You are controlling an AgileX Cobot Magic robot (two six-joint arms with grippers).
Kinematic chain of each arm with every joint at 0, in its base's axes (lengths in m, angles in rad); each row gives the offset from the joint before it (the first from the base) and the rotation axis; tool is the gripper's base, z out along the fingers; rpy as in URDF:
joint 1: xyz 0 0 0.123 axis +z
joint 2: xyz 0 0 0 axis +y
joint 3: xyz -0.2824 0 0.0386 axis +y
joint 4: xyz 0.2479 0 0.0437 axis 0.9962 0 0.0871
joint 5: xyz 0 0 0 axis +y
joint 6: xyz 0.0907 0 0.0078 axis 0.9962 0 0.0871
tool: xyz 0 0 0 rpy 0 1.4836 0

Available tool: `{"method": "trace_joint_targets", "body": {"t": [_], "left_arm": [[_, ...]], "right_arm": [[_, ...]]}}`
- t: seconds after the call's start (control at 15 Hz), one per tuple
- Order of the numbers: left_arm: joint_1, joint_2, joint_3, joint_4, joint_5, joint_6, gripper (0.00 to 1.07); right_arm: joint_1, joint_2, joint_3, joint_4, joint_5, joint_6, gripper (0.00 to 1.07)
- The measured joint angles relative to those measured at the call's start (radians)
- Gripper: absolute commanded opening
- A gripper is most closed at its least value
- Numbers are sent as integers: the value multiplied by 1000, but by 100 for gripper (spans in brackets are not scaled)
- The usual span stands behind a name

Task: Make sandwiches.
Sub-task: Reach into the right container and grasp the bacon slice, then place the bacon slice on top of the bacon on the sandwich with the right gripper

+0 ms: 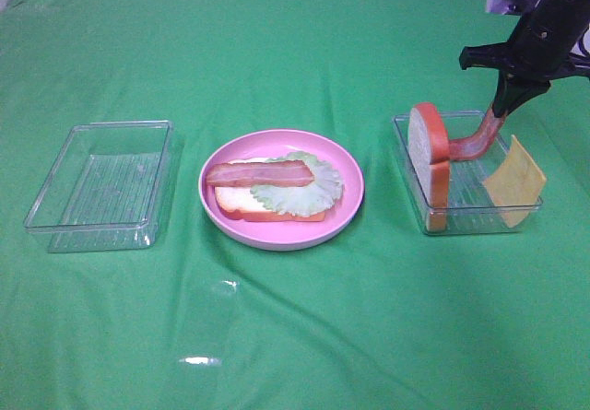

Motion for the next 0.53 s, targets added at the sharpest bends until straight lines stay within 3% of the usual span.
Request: {"method": "trace_joint_targets", "body": {"t": [0.53], "left_arm": [[0,0,0,0,0,0,98]], "right_arm": [[37,-292,0,97,68,-26,0]]}}
